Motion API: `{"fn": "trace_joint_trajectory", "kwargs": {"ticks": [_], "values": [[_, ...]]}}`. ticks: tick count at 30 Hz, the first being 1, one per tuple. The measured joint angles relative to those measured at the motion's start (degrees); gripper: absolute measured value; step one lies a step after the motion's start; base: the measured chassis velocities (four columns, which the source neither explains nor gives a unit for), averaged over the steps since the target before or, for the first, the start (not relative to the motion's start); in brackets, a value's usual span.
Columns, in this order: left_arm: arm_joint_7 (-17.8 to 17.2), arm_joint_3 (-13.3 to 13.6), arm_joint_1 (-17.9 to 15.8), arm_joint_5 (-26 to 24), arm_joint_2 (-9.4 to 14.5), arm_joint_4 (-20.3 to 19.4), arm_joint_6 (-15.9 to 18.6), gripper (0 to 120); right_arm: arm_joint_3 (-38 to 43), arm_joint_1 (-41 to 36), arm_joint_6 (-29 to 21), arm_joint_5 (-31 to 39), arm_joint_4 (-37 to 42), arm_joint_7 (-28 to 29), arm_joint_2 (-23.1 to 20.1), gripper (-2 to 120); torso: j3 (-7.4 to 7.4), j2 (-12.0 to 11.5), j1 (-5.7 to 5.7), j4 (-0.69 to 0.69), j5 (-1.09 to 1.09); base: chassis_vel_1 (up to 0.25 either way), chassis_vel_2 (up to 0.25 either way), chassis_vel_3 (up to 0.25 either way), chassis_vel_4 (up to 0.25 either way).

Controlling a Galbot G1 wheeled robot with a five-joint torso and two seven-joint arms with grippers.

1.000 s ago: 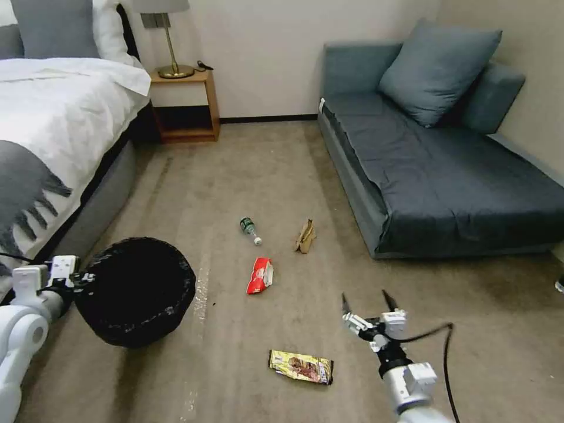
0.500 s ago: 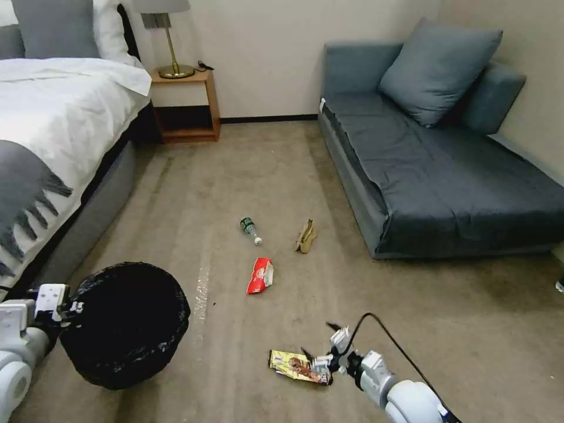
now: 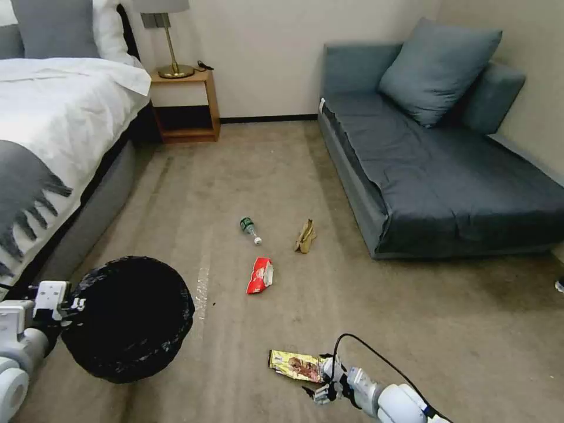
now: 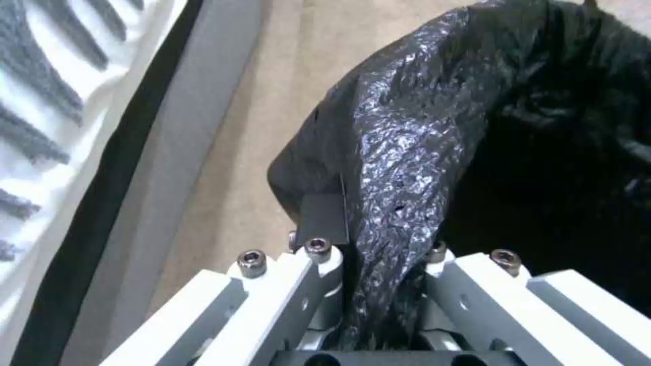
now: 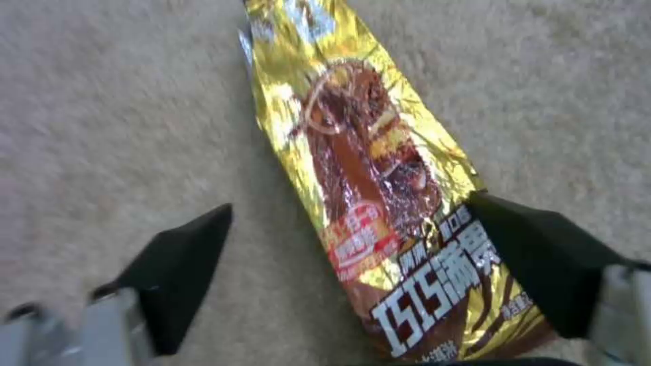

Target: Pick up the trash bin, then pick up the garbage on the floor and place it into the trash bin.

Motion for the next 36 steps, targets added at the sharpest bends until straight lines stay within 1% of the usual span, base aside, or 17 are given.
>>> {"fn": "trace_joint_trajectory", "kwargs": {"ticks": [1, 3, 5, 6, 9, 10, 13, 14, 19, 20, 22, 23, 25, 31, 34, 35, 36], "values": [[0.00, 0.00, 0.00, 0.00, 0.00, 0.00, 0.00, 7, 0.00, 0.00, 0.00, 0.00, 0.00, 0.00, 0.00, 88, 0.00, 0.00, 0.00, 0.00, 0.00, 0.000, 0.000, 0.000, 0.000], [0.02, 0.28, -0.07, -0.08, 0.14, -0.10, 0.03, 7, -0.22, 0.31, 0.82, -0.48, -0.96, 0.74, 0.41, 78, 0.00, 0.00, 0.00, 0.00, 0.00, 0.000, 0.000, 0.000, 0.000], [0.03, 0.57, -0.08, -0.19, 0.51, -0.08, -0.04, 7, -0.37, 0.39, 1.61, -0.47, -1.33, 1.29, 0.47, 71, 0.00, 0.00, 0.00, 0.00, 0.00, 0.000, 0.000, 0.000, 0.000], [0.03, 0.57, -0.08, -0.19, 0.51, -0.08, -0.04, 7, -0.37, 0.39, 1.61, -0.47, -1.33, 1.29, 0.47, 71, 0.00, 0.00, 0.00, 0.00, 0.00, 0.000, 0.000, 0.000, 0.000], [0.04, 1.12, -0.08, -0.34, 0.85, -0.04, -0.16, 7, -0.50, 0.39, 2.58, -0.16, -1.44, 2.09, -0.01, 55, 0.00, 0.00, 0.00, 0.00, 0.00, 0.000, 0.000, 0.000, 0.000], [0.04, 1.12, -0.08, -0.34, 0.85, -0.04, -0.16, 7, -0.50, 0.39, 2.58, -0.16, -1.44, 2.09, -0.01, 55, 0.00, 0.00, 0.00, 0.00, 0.00, 0.000, 0.000, 0.000, 0.000], [0.04, 1.86, -0.38, -0.37, 0.94, -0.07, -0.17, 7, -0.33, 0.20, 2.75, 0.46, -0.82, 2.38, -0.26, 40, 0.00, 0.00, 0.00, 0.00, 0.00, 0.000, 0.000, 0.000, 0.000], [0.04, 1.86, -0.38, -0.37, 0.94, -0.07, -0.17, 7, -0.33, 0.20, 2.75, 0.46, -0.82, 2.38, -0.26, 40, 0.00, 0.00, 0.00, 0.00, 0.00, 0.000, 0.000, 0.000, 0.000], [0.04, 3.02, -0.96, -0.37, 1.04, 0.11, -0.18, 7, -0.24, 0.21, 2.83, 1.15, -0.51, 2.77, -0.01, 19, 0.00, 0.00, 0.00, 0.00, 0.00, 0.000, 0.000, 0.000, 0.000], [0.04, 3.02, -0.96, -0.37, 1.04, 0.11, -0.18, 7, -0.24, 0.21, 2.83, 1.15, -0.51, 2.77, -0.01, 19, 0.00, 0.00, 0.00, 0.00, 0.00, 0.000, 0.000, 0.000, 0.000], [0.03, 3.31, -1.05, -0.35, 1.00, 0.23, -0.18, 7, -0.12, 0.23, 3.01, 1.43, -0.53, 2.96, 0.13, 10, 0.00, 0.00, 0.00, 0.00, 0.00, 0.000, 0.000, 0.000, 0.000], [0.03, 3.31, -1.05, -0.35, 1.00, 0.23, -0.18, 7, -0.12, 0.23, 3.01, 1.43, -0.53, 2.96, 0.13, 10, 0.00, 0.00, 0.00, 0.00, 0.00, 0.000, 0.000, 0.000, 0.000], [0.02, 3.46, -1.08, -0.31, 0.83, 0.46, -0.19, 7, 0.31, -0.02, 3.42, 2.04, -0.29, 3.09, 0.13, 0, 0.00, 0.00, 0.00, 0.00, 0.00, 0.000, 0.000, 0.000, 0.000], [0.02, 3.75, -1.28, -0.30, 0.49, 0.66, -0.29, 7, 2.39, -1.00, 5.34, 5.52, 2.14, 3.32, -0.08, 0, 0.00, 0.00, 0.00, 0.00, 0.00, 0.000, 0.000, 0.000, 0.000], [0.02, 4.24, -1.59, -0.30, -0.04, 0.73, -0.33, 7, 4.56, -2.37, 4.74, 14.07, 10.12, 5.35, -1.23, 0, 0.00, 0.00, 0.00, 0.00, -0.01, 0.000, 0.000, 0.000, 0.000], [0.02, 4.24, -1.59, -0.30, -0.04, 0.73, -0.33, 7, 4.56, -2.37, 4.74, 14.07, 10.12, 5.35, -1.23, 0, 0.00, 0.00, 0.00, 0.00, -0.01, 0.000, 0.000, 0.000, 0.000], [0.02, 4.38, -1.60, -0.31, -0.16, 0.73, -0.34, 7, 4.63, -2.66, 4.53, 16.64, 12.99, 6.19, -1.53, 0, 0.00, 0.00, 0.00, -0.01, -0.01, 0.000, 0.000, 0.000, 0.000]]}}
